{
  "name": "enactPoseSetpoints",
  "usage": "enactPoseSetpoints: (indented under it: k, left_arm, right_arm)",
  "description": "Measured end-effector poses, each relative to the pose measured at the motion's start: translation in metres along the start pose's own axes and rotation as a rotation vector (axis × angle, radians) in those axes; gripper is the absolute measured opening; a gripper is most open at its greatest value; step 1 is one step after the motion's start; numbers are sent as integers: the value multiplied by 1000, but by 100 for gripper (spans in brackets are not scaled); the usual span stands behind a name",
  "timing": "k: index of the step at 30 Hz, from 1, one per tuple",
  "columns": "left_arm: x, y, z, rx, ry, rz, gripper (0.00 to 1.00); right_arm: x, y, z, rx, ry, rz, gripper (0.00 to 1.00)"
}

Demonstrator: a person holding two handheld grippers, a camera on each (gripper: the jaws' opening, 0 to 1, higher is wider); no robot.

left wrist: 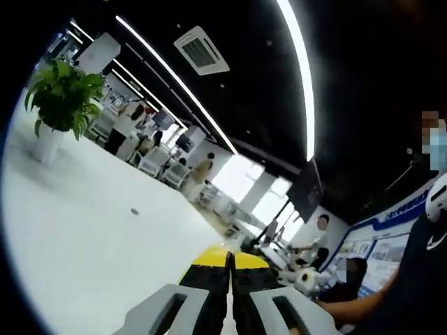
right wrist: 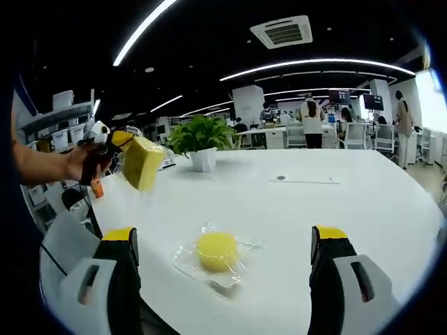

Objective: Compare the silicone blocks by pressing each to a similar depth, holding the contact briefly, and releasing to observe deformation and rebound differences across the visible hardness samples.

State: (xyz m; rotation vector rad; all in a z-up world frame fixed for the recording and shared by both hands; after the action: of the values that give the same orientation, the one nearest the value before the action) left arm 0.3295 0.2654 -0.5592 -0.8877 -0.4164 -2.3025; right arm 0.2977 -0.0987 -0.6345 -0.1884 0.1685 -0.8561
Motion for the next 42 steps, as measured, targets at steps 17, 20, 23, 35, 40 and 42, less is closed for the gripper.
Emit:
enactPoseSetpoints:
  k: [17,20,23,35,40,42]
  left_arm:
    - [-39,-10,-34,-4,-152,71,0]
    - [-45,-12,-37,3,-183,80,0]
    - [-51,-13,-38,4,-202,90,0]
    - [-64,-13,-42,-14,-247,118,0]
    - [-71,-13,-49,1,-292,128,0]
    - [-75,-13,-52,5,-309,139,0]
  right_arm:
    - [-1,-11,-16,-44,12,-32,96]
    - [0,-12,-19,-50,23,-40,96]
    - [0,-12,-21,-54,26,-47,96]
    - [2,-13,-22,-49,34,-51,96]
    - [1,-13,-24,-56,33,-49,96]
    - [1,-13,-24,-47,26,-45,96]
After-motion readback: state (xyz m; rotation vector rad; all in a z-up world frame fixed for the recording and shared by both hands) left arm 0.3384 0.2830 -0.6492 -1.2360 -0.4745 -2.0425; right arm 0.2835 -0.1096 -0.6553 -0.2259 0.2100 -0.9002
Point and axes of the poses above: the point that each gripper's makers call its tool centre point, and the gripper's own axes: y roughly forward along the fingers, x roughly to its right, z roughly out of its top, the point moved 9 cm from there along -y, roughly backward along the fingers, and after that the axes turned 5 degrees about -y, right-handed, at the moved point
